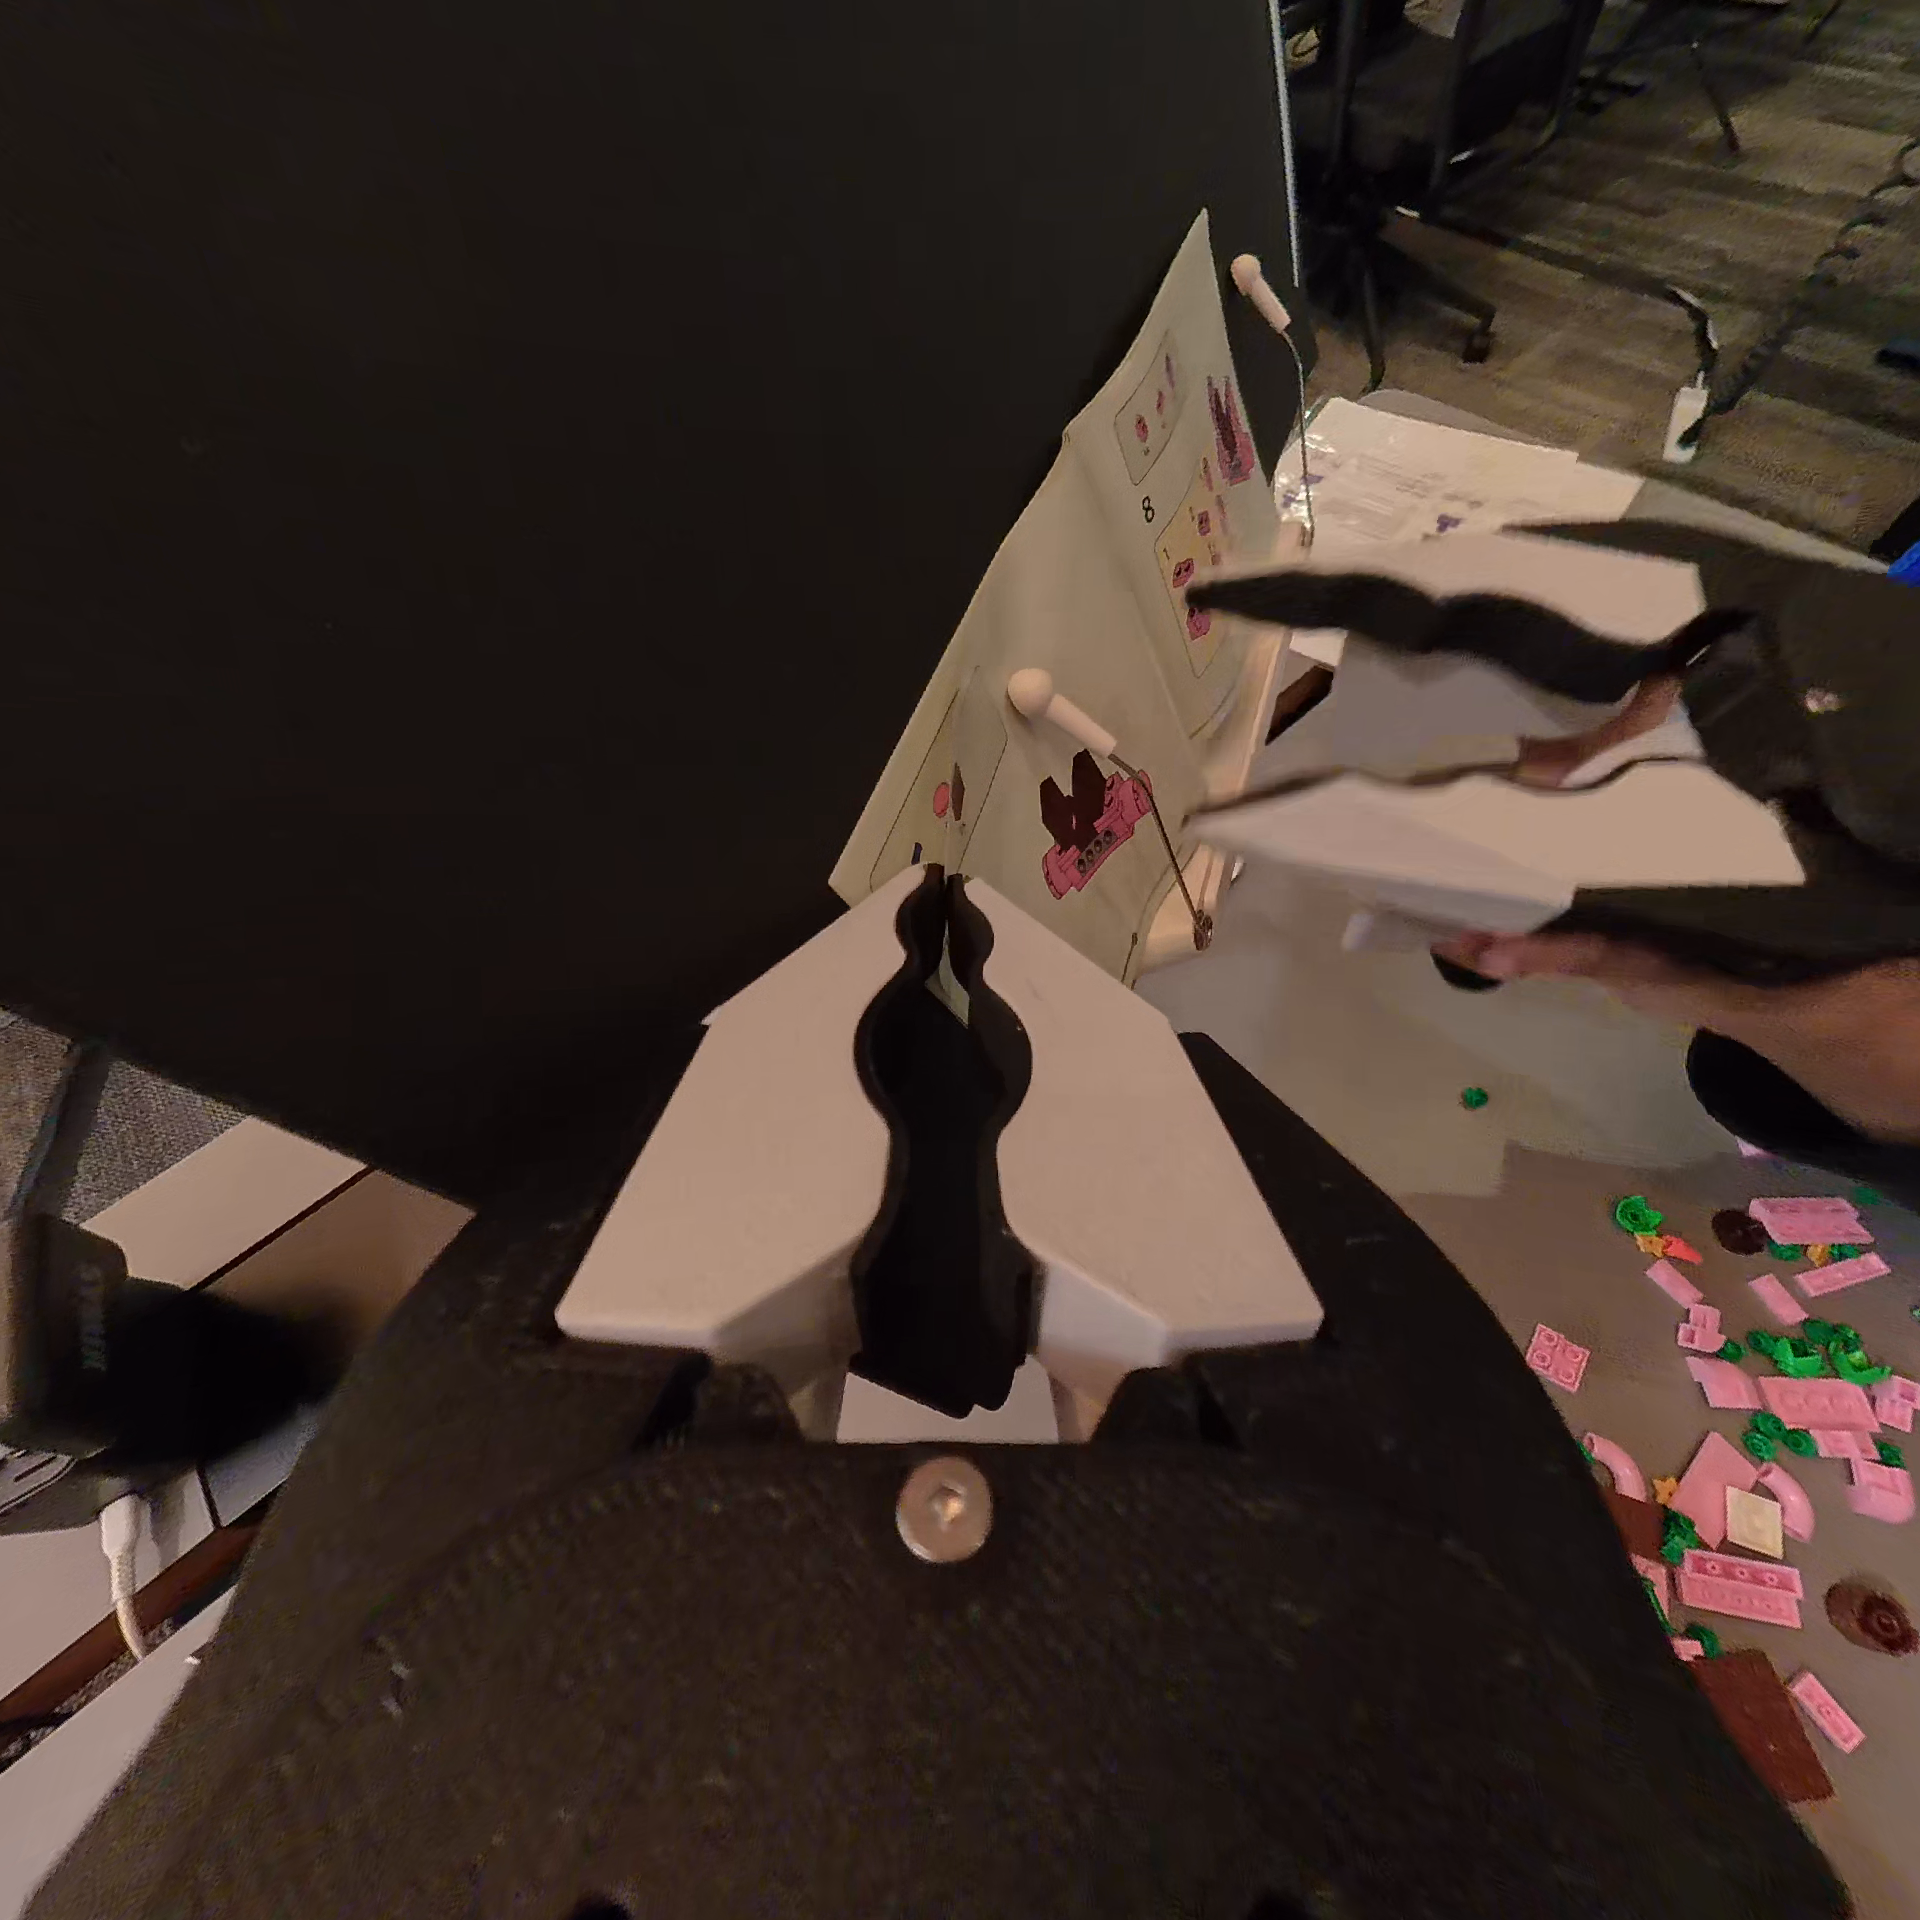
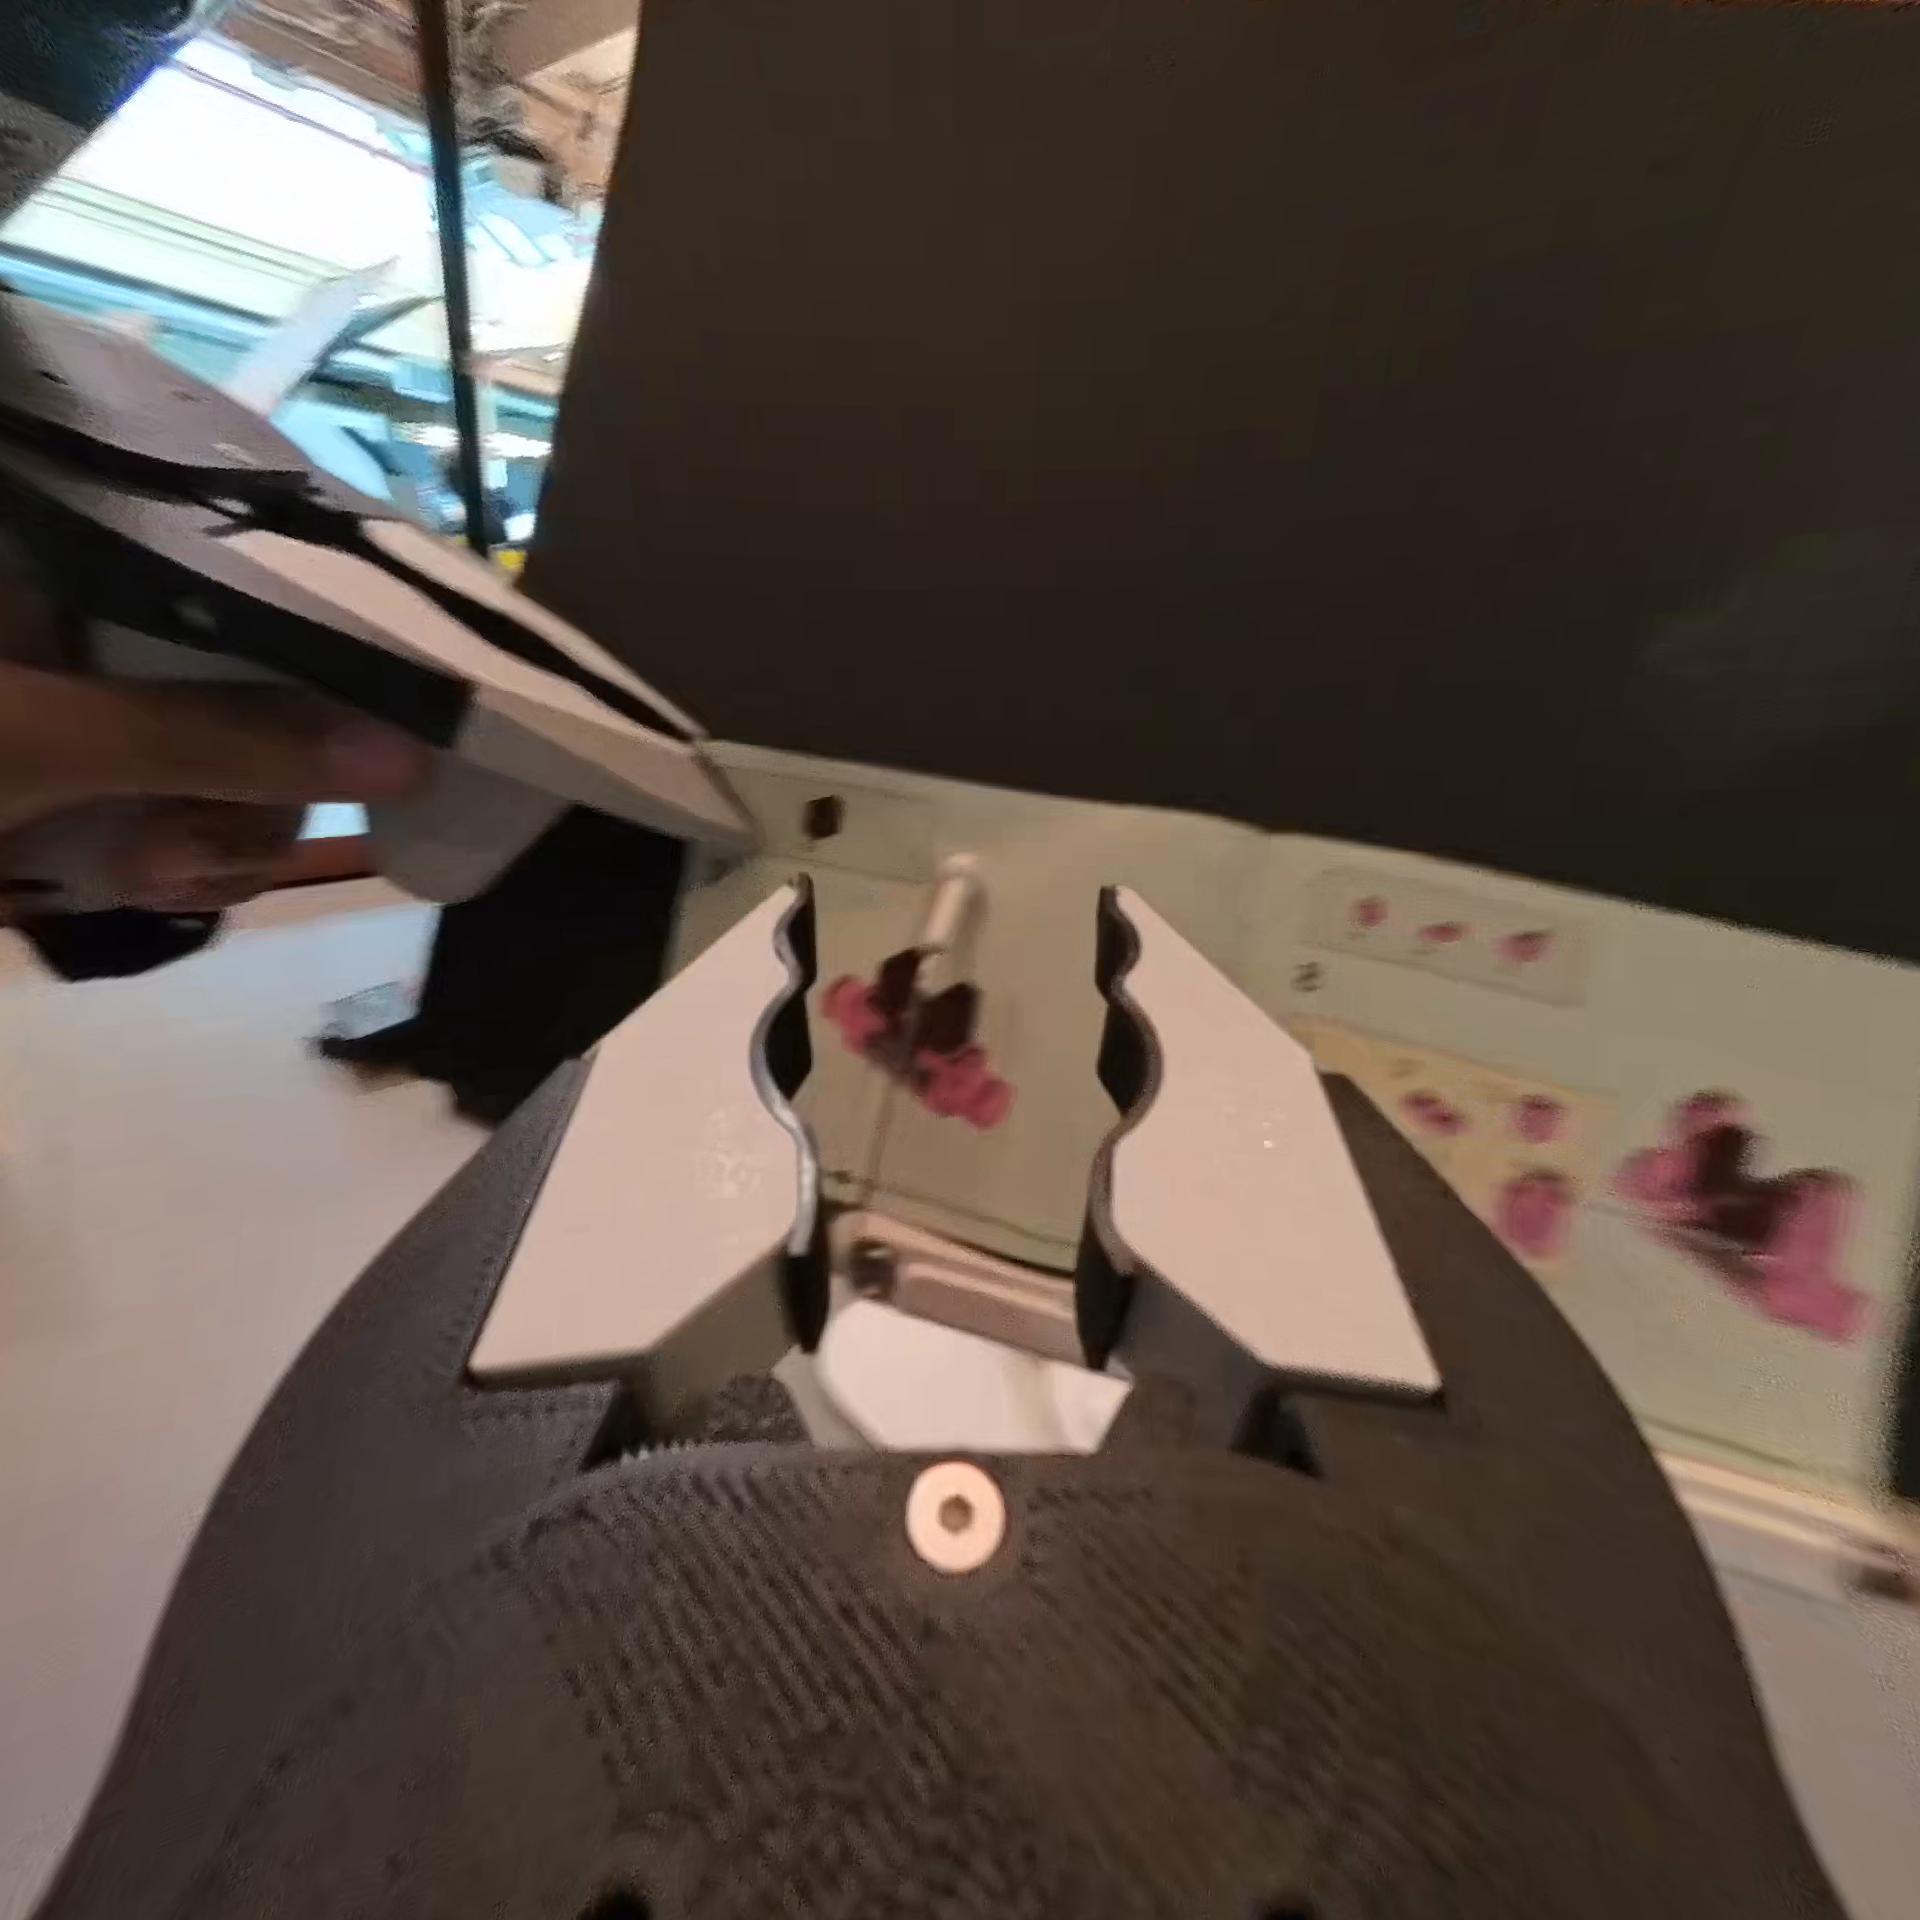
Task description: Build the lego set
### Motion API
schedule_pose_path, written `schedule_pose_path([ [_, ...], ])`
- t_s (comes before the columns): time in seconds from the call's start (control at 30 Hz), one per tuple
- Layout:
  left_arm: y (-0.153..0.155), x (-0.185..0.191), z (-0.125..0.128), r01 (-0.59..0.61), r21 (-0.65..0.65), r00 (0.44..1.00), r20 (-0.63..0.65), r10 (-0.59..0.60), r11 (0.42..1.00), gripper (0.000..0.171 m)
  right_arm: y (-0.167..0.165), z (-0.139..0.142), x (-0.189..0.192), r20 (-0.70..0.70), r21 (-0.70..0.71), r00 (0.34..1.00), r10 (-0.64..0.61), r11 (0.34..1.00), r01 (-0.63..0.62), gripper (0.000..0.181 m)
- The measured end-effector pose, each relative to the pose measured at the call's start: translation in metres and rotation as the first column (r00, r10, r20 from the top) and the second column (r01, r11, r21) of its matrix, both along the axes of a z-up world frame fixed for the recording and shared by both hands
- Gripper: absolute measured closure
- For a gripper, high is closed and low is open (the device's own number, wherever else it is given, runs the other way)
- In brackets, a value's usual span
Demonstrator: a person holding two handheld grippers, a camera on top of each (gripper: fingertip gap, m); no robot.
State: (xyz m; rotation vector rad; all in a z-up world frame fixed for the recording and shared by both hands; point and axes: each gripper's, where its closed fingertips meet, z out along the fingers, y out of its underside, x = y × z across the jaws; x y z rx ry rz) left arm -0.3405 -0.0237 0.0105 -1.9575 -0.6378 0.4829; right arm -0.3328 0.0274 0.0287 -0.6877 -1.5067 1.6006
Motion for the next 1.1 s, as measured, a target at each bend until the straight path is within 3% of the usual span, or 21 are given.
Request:
schedule_pose_path([
  [0.1, 0.0, 0.0, 0.0, -0.001, -0.003, 1.0, -0.002, 0.001, 1.0, 0.171, -0.011, -0.025, -0.008, 0.124, 0.037, 0.992, 0.002, 0.999, -0.007, 0.134],
  [0.13, 0.0, 0.0, 0.0, -0.001, -0.002, 1.0, -0.002, 0.001, 1.0, 0.171, -0.01, -0.031, -0.012, 0.124, 0.07, 0.992, -0.026, 0.997, 0.018, 0.142],
  [0.2, 0.0, 0.0, 0.0, 0.002, 0.003, 1.0, 0.001, -0.002, 1.0, 0.171, -0.01, -0.031, -0.011, 0.076, 0.099, 0.997, -0.02, 0.995, 0.012, 0.178],
  [0.23, 0.0, 0.0, 0.0, 0.004, 0.006, 1.0, 0.004, -0.004, 1.0, 0.171, -0.015, -0.031, -0.008, 0.064, 0.105, 0.998, 0.01, 0.994, -0.016, 0.181],
  [0.37, 0.0, 0.001, 0.0, 0.005, 0.016, 1.0, 0.018, -0.006, 1.0, 0.171, -0.039, -0.041, 0.004, 0.03, 0.245, 0.992, 0.119, 0.962, -0.122, 0.181],
  [0.53, 0.0, 0.001, 0.0, 0.008, 0.021, 1.0, 0.022, -0.009, 1.0, 0.171, -0.044, -0.046, 0.008, -0.064, 0.416, 0.994, 0.09, 0.908, -0.056, 0.181],
  [0.77, -0.007, -0.001, 0.01, -0.027, 0.029, 0.999, -0.015, 0.028, 0.999, 0.171, -0.043, -0.047, 0.008, -0.081, 0.407, 0.994, 0.073, 0.913, -0.034, 0.18],
  [0.87, -0.02, -0.002, 0.032, -0.081, 0.11, 0.993, -0.071, 0.09, 0.991, 0.158, -0.042, -0.042, 0.015, -0.044, 0.365, 0.993, 0.114, 0.927, -0.09, 0.162],
  [0.97, -0.034, 0.005, 0.059, -0.128, 0.181, 0.979, -0.137, 0.154, 0.975, 0.146, -0.028, -0.02, 0.03, 0.0, 0.261, 0.988, 0.156, 0.954, -0.151, 0.154],
  [1.1, -0.041, 0.04, 0.097, -0.119, 0.273, 0.953, -0.239, 0.187, 0.955, 0.137, 0.025, 0.029, 0.055, -0.043, 0.113, 0.995, 0.093, 0.99, -0.088, 0.152],
])
